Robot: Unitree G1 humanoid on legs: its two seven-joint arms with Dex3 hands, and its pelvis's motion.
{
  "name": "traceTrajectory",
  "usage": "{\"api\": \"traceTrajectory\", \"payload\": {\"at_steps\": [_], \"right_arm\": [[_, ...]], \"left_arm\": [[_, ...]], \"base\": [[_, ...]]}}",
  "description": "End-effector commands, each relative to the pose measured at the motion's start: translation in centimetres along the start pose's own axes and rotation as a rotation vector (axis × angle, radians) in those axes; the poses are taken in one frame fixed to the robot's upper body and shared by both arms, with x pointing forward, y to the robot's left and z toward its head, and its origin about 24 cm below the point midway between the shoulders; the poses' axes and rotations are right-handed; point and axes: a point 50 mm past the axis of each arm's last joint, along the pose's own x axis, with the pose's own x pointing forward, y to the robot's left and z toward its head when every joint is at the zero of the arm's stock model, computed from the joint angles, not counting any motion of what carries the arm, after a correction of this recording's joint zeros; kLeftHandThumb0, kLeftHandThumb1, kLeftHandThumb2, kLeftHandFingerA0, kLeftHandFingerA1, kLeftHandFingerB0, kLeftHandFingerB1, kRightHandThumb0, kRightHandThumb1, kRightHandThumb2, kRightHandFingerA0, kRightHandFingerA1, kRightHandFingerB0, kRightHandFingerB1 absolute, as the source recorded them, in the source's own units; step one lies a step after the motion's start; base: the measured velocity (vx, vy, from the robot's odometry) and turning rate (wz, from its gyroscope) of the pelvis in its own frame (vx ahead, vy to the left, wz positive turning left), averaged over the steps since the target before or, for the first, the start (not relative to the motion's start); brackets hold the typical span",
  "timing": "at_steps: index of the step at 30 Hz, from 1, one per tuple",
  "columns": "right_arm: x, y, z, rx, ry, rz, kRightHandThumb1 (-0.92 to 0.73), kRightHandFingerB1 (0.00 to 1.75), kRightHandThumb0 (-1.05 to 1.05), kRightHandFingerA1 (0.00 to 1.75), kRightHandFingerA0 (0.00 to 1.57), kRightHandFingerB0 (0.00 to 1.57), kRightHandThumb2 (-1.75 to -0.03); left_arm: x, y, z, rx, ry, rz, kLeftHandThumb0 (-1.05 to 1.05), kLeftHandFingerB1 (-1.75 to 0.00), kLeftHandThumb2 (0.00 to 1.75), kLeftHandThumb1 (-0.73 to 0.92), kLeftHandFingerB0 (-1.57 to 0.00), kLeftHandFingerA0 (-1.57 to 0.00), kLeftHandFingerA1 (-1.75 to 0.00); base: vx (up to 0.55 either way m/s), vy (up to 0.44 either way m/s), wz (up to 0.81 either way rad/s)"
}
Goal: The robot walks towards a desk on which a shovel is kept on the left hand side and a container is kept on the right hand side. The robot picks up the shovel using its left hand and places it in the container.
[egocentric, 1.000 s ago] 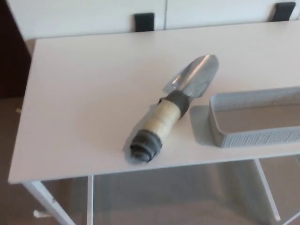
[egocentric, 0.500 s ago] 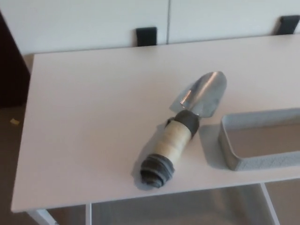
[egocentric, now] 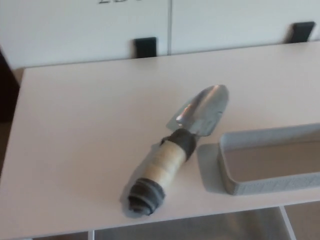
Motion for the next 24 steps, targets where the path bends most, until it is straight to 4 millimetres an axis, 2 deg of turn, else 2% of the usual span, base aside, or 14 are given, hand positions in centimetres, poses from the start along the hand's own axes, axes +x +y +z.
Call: {"api": "traceTrajectory", "payload": {"at_steps": [1,7,8,15,24], "right_arm": [[-0.1,-0.1,0.0,-0.026,-0.013,0.004,-0.61,0.5,0.06,0.6,0.6,0.41,-0.57],[-0.1,-0.1,0.0,-0.011,-0.011,0.004,-0.61,0.5,0.07,0.6,0.6,0.42,-0.57],[0.4,-0.2,0.7,-0.013,-0.026,0.0,-0.6,0.5,0.07,0.6,0.6,0.41,-0.57],[0.9,-0.4,1.1,-0.023,-0.035,-0.012,-0.59,0.5,0.05,0.61,0.62,0.41,-0.56],[0.7,-0.3,0.4,-0.012,-0.022,-0.013,-0.58,0.5,0.05,0.61,0.62,0.41,-0.56]], "left_arm": [[-0.3,0.6,-0.1,0.033,-0.009,0.014,-0.42,-0.32,0.59,0.62,-0.38,-0.53,-0.41],[-0.3,0.6,-0.1,0.027,-0.019,0.016,-0.41,-0.33,0.59,0.61,-0.38,-0.53,-0.41],[0.2,0.9,0.4,0.032,-0.032,0.025,-0.4,-0.32,0.59,0.62,-0.38,-0.53,-0.4],[0.7,1.1,1.0,0.065,-0.042,0.026,-0.42,-0.32,0.59,0.62,-0.37,-0.53,-0.42],[0.4,1.0,0.7,0.055,-0.038,0.022,-0.4,-0.32,0.59,0.62,-0.38,-0.54,-0.45]], "base": [[0.0,0.0,0.0],[0.02,0.051,-0.05],[0.04,0.149,-0.02],[0.0,0.191,0.04],[0.03,-0.016,0.03]]}}
